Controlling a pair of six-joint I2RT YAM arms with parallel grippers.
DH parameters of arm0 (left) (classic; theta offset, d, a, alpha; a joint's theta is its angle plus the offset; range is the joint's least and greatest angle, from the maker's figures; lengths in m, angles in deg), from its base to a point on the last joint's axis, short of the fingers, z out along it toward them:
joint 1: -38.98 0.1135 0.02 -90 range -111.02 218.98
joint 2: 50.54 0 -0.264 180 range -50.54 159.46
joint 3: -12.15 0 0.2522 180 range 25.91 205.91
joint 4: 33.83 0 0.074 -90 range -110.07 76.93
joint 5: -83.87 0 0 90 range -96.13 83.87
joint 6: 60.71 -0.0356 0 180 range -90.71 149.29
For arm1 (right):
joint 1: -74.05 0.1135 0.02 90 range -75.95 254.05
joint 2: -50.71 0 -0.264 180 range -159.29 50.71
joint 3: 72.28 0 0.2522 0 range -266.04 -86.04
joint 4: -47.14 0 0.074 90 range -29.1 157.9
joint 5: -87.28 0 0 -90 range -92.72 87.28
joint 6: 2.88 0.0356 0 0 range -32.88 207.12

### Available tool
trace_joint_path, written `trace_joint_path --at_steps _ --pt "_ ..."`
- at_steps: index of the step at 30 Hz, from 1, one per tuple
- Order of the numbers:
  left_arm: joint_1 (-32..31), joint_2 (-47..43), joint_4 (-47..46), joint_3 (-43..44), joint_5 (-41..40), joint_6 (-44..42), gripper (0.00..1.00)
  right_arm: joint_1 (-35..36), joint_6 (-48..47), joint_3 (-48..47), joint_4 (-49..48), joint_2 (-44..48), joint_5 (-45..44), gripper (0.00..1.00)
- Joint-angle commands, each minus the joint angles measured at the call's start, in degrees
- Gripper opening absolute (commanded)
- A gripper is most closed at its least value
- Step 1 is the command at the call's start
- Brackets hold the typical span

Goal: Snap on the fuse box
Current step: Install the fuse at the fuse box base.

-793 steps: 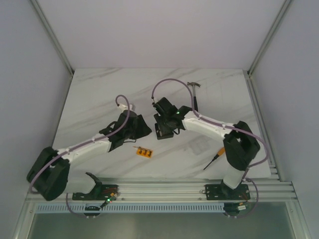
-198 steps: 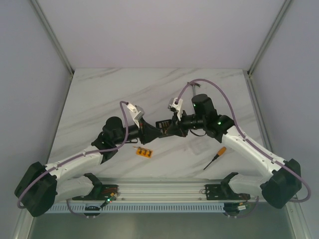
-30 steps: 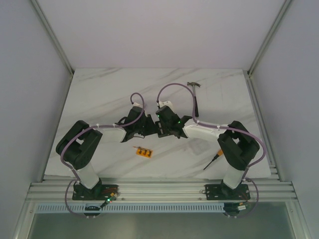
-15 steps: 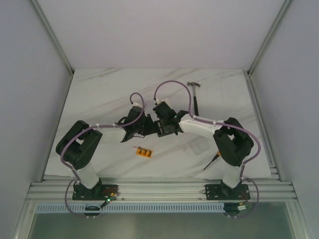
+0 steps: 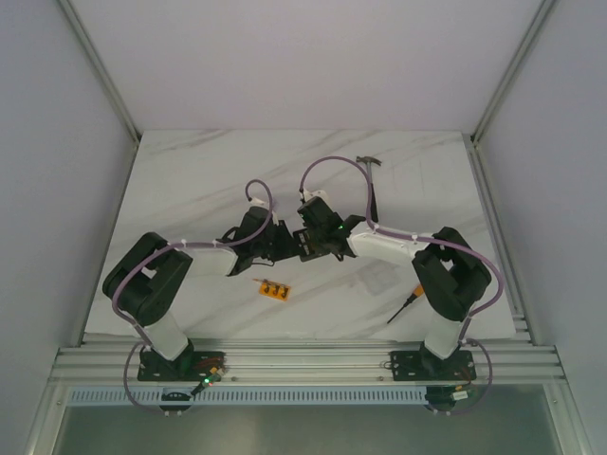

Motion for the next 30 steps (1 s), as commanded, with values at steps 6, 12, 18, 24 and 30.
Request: trace_joint_path --at_steps 6,12,18,24,30 --pt "0.05 -0.47 5.92 -1.88 0.68 -0.99 0.29 -0.1 -0.35 -2.53 18.01 -8.55 3.2 0.03" --pt "0.39 -2.01 6.44 -1.9 0.0 -1.15 0.31 -0.1 -1.26 -6.68 18.22 -3.6 2.95 0.23" --pt "1.48 -2.27 6.64 -1.16 0.54 -1.49 0.33 -0.16 -1.6 -9.47 17.08 0.17 3.35 0.35" --pt "2.43 -2.73 7.79 -0.02 1.04 -2.19 0.37 -0.57 -0.72 -10.51 16.93 -0.09 4.14 0.34" --pt "2.65 -2.59 9.32 1.04 1.27 -3.63 0.39 -1.8 -1.1 -10.03 16.47 0.4 4.09 0.34"
